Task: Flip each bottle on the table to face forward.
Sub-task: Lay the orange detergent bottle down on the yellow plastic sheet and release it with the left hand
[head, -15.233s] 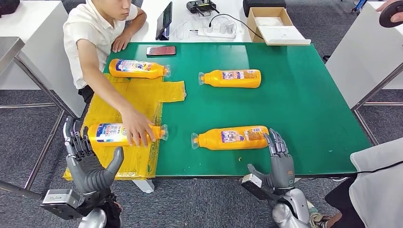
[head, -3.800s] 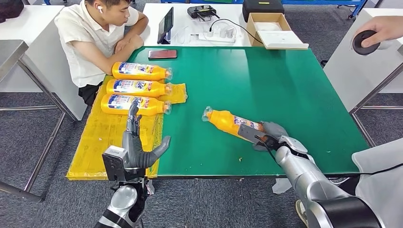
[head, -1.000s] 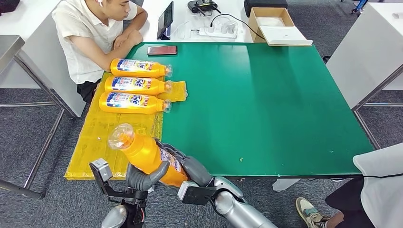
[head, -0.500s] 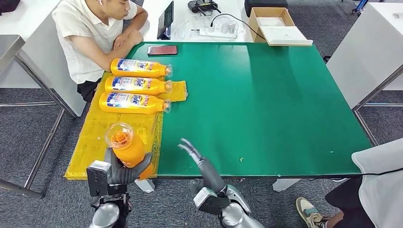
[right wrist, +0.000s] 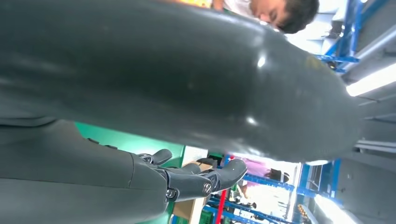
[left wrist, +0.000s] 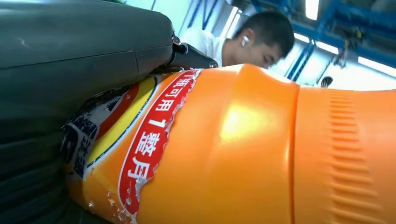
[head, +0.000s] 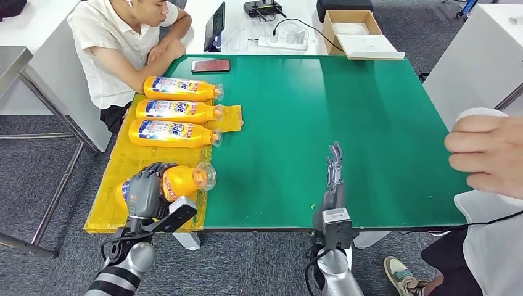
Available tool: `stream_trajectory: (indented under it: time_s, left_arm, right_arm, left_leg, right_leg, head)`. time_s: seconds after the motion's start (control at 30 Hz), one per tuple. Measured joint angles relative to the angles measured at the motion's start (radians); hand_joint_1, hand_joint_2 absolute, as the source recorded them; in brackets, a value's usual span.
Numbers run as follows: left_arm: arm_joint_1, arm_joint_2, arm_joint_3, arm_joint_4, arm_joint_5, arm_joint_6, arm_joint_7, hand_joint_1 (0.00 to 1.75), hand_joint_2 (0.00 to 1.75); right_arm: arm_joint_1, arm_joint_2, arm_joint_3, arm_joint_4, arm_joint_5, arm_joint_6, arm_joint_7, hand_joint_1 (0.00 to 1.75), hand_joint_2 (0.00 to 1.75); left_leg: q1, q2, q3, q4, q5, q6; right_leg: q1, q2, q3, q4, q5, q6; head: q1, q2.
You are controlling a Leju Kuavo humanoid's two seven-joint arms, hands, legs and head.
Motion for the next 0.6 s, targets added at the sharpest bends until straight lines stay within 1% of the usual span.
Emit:
stream_trajectory:
  time_s: [0.13, 0.3, 0.43, 0.47, 0.57, 0.6]
  left_arm:
    - [-0.061, 0.005, -0.008, 0.088, -0.042, -0.01, 0.027, 1.75, 1.75]
    - [-0.155, 0.015, -0.042, 0.234, -0.207, -0.08, 0.135, 1.75, 1.75]
    - [-0.246, 0.012, -0.062, 0.383, -0.251, -0.113, 0.174, 1.75, 1.75]
    - [-0.267, 0.009, -0.066, 0.416, -0.253, -0.124, 0.175, 1.44, 1.75]
    - [-0.321, -0.002, -0.075, 0.498, -0.252, -0.169, 0.173, 0.14, 1.75]
    - [-0.335, -0.006, -0.076, 0.519, -0.243, -0.19, 0.166, 0.01, 1.75]
  right_arm:
    - [0.0, 0.008, -0.009, -0.011, -0.006, 0.003, 0.0, 0.0, 0.0]
    - [-0.006, 0.019, -0.014, -0.013, -0.007, 0.017, 0.0, 0.0, 0.0]
    - [-0.02, 0.035, -0.016, -0.005, -0.013, 0.035, 0.0, 0.0, 0.0]
    - [-0.025, 0.04, -0.016, -0.002, -0.014, 0.038, 0.0, 0.0, 0.0]
    - [-0.037, 0.051, -0.013, 0.012, -0.014, 0.045, 0.0, 0.0, 0.0]
    - [-0.039, 0.054, -0.012, 0.018, -0.014, 0.047, 0.0, 0.0, 0.0]
  left_leg:
    - [0.0, 0.0, 0.0, 0.0, 0.0, 0.0]
    - [0.0, 0.0, -0.001, 0.0, 0.0, 0.0]
    - [0.0, 0.0, -0.001, 0.0, 0.0, 0.0]
    - [0.0, 0.0, -0.001, 0.0, 0.0, 0.0]
    - [0.0, -0.001, -0.001, 0.0, 0.0, 0.0]
    - [0.0, -0.001, -0.001, 0.0, 0.0, 0.0]
  right_leg:
    - [0.0, 0.0, 0.0, 0.0, 0.0, 0.0]
    - [0.0, 0.0, -0.001, 0.0, 0.0, 0.0]
    - [0.0, 0.0, -0.001, 0.0, 0.0, 0.0]
    - [0.0, 0.0, -0.001, 0.001, 0.0, 0.0]
    - [0.0, 0.0, 0.0, 0.001, 0.0, 0.0]
    - [0.0, 0.0, 0.0, 0.001, 0.0, 0.0]
  head:
    - [0.0, 0.0]
    - [0.0, 0.0]
    - [0.0, 0.0]
    - [0.0, 0.0]
    - [0.0, 0.0]
    - [0.0, 0.0]
